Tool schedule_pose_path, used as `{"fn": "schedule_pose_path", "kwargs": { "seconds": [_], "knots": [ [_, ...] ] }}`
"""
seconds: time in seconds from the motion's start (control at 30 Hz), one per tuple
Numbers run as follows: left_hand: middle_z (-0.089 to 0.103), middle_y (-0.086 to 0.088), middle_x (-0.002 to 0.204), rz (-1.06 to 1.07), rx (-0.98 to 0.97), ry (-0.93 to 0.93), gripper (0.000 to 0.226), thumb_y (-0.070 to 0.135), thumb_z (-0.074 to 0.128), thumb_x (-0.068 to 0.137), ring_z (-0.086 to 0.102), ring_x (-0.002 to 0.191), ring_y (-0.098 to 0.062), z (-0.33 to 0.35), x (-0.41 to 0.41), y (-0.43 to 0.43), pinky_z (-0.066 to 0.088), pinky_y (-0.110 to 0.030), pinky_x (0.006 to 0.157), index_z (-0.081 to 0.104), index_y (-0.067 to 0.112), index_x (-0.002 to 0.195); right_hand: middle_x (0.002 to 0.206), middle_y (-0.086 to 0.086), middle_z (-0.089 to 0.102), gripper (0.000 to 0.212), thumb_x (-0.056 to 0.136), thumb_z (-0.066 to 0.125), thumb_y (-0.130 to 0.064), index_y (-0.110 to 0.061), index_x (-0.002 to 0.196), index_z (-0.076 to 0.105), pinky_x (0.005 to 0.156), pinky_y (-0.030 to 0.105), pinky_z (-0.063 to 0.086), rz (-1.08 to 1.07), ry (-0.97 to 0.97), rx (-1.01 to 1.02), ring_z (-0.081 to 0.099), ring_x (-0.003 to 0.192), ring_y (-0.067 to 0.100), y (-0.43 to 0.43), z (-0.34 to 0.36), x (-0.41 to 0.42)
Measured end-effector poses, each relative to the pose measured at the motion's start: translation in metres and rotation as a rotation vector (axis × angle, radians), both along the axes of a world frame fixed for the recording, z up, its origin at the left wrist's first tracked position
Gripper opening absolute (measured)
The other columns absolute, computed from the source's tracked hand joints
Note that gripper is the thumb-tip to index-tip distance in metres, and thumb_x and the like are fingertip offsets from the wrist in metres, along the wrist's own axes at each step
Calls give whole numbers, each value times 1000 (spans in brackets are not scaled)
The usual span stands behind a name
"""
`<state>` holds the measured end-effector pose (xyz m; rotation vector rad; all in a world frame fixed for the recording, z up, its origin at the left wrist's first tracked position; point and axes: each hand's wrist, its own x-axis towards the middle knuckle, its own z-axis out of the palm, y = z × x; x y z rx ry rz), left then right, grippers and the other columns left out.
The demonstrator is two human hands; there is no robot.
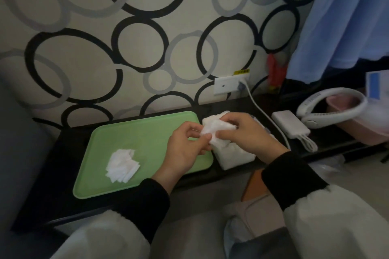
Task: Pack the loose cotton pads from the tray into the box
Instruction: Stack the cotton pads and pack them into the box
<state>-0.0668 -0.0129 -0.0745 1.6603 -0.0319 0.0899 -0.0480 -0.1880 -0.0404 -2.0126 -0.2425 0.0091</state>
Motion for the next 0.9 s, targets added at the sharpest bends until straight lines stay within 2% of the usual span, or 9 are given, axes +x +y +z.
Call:
{"fn": "schedule_pose_path", "kwargs": {
  "seconds": [0.1,0.2,0.3,0.37,0.4,0.47,0.57,0.73,0.9],
  "knots": [
    [70,2,88,35,204,-82,17,26,78,83,68,76,-16,-9,6,-24,53,-28,72,63,22,91,96,7,71,14,82,68,-9,-13,96,70,81,39,57,-214,66,178,67,93,21,-24,3,-5],
    [60,7,120,-15,605,-177,57,56,78,71,53,112,-11,-13,15,-39,45,-29,96,59,28,117,98,6,71,16,84,63,-8,-13,98,68,79,40,60,-341,120,288,67,95,20,-38,0,-4],
    [20,1,158,-170,838,-72,111,73,75,60,16,145,-20,-10,27,-46,23,-42,119,25,33,151,97,4,70,15,84,63,-9,-15,97,67,75,37,60,-375,121,284,66,92,19,-46,-8,0],
    [-8,1,164,-265,978,13,133,77,76,55,-9,151,-24,-10,39,-46,8,-50,123,-1,38,156,96,1,69,15,83,65,-13,-17,97,67,81,42,59,-374,105,208,65,91,16,-50,-13,6],
    [-16,-1,164,-298,1054,42,138,78,76,53,-15,151,-27,-11,46,-46,4,-53,122,-8,39,155,96,0,69,16,82,65,-14,-19,97,67,84,45,58,-365,100,172,65,90,15,-53,-15,9],
    [-20,-3,164,-338,1148,86,142,78,77,53,-20,151,-29,-12,57,-44,-1,-55,122,-14,38,155,95,-2,69,17,81,67,-16,-20,97,67,85,48,58,-340,97,129,65,91,15,-56,-18,15],
    [-17,-6,165,-372,1161,116,138,76,77,56,-19,151,-30,-12,68,-42,-1,-54,122,-9,36,156,94,-2,69,17,80,68,-14,-20,97,67,82,50,58,-295,99,95,65,89,15,-61,-23,22],
    [-12,-12,165,-394,1228,106,133,69,79,59,-15,152,-31,-10,83,-42,0,-53,122,-6,35,156,91,1,69,14,82,68,-10,-18,94,68,82,45,58,-212,84,68,66,88,15,-71,-23,25],
    [-18,-12,164,-460,1340,147,137,68,79,60,-20,150,-35,-11,86,-58,-1,-54,122,-14,36,155,92,1,69,14,82,67,-10,-19,92,67,85,47,57,-202,80,110,66,91,18,-77,-24,25]
  ]
}}
